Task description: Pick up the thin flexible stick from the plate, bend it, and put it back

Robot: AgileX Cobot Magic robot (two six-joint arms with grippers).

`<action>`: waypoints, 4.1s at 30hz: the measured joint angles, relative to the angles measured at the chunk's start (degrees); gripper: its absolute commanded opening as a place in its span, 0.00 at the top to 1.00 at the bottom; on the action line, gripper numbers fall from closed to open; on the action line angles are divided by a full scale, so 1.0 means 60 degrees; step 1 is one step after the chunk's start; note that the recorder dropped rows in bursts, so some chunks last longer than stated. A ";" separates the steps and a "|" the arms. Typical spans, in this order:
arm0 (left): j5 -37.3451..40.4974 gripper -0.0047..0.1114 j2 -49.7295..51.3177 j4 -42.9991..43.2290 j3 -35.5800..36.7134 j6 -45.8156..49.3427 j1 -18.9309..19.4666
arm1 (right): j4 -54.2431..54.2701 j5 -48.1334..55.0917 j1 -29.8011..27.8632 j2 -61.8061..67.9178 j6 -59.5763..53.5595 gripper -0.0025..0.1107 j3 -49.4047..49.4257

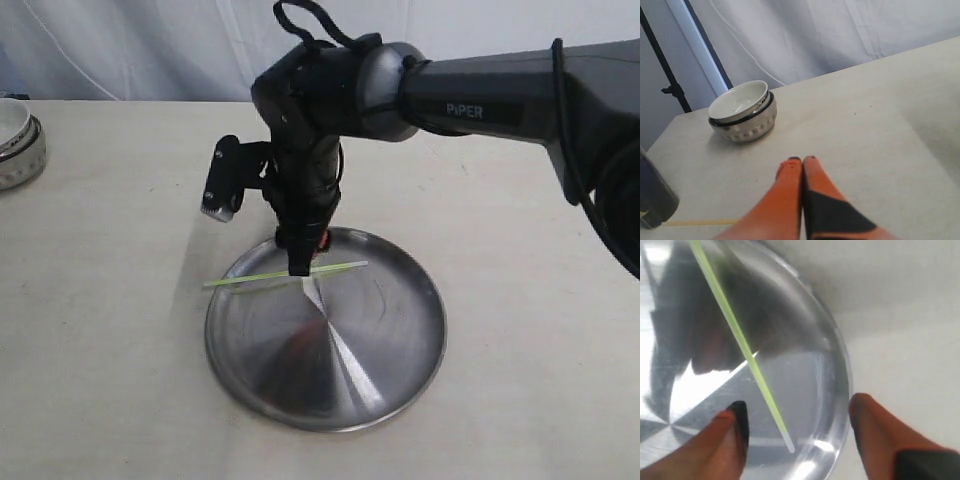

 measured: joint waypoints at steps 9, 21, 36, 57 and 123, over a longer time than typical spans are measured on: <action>0.0000 0.96 0.0000 0.0000 0.0000 0.0000 0.0000 | 0.1958 0.1627 -0.0556 0.0000 -0.1079 0.68 -0.1057; 0.0000 0.96 0.0000 0.0000 0.0000 0.0000 0.0000 | 0.2364 0.1637 -0.0715 0.0103 -0.1937 0.68 -0.1057; 0.0000 0.96 0.0000 0.0000 0.0000 0.0000 0.0000 | 0.1592 0.1700 -0.0909 0.1022 -0.1974 0.53 -0.1057; 0.0000 0.96 0.0000 0.0000 0.0000 0.0000 0.0000 | 0.1370 0.1458 -0.0909 0.1536 -0.1974 0.53 -0.1036; -0.3046 0.96 0.0280 -0.9435 -0.0240 -0.3786 0.0000 | 0.3125 0.2176 -0.0927 -0.0318 -0.2573 0.98 -0.1036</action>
